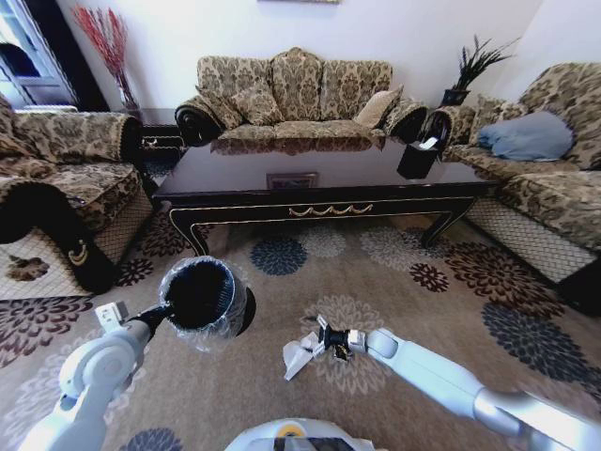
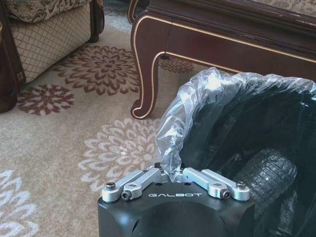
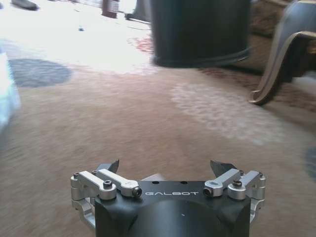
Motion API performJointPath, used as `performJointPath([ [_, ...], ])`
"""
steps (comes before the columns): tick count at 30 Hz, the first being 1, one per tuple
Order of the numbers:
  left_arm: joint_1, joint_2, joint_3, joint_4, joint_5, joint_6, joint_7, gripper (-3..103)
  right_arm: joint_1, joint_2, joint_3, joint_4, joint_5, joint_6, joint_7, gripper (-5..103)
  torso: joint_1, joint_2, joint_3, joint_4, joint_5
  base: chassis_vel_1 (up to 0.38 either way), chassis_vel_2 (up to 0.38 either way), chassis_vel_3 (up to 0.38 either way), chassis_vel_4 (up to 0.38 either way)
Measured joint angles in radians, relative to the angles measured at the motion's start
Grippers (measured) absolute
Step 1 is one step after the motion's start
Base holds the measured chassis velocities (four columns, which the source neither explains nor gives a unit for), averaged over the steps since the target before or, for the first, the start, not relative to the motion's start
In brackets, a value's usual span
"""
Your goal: Move to the front of the table and pick up the trash from the floor, then place it into the trash bin.
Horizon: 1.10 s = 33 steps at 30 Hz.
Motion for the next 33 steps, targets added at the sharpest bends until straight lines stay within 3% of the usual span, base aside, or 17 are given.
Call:
performJointPath([
  [2, 0.003, 0.002, -0.004, -0.002, 0.0, 0.0, 0.0, 2, 0.001, 0.015, 0.012, -0.036, -0.01, 0.011, -0.035, 100, 0.0, 0.0, 0.0, -0.0001, 0.0, 0.0, 0.0, 0.0, 0.0],
  [11, 0.01, 0.003, -0.008, -0.004, 0.001, 0.0, 0.0, 2, 0.011, 0.076, 0.042, -0.156, -0.067, 0.03, -0.058, 100, 0.0, 0.0, 0.0, 0.0, -0.0001, 0.0, 0.0, 0.0, 0.0],
  [33, -0.002, 0.009, -0.004, 0.016, -0.001, 0.0, -0.001, 2, 0.066, 0.235, -0.055, -0.429, -0.131, 0.085, 0.006, 100, 0.0, 0.0, 0.0, 0.0001, -0.0001, 0.0, 0.0, 0.0, 0.0],
])
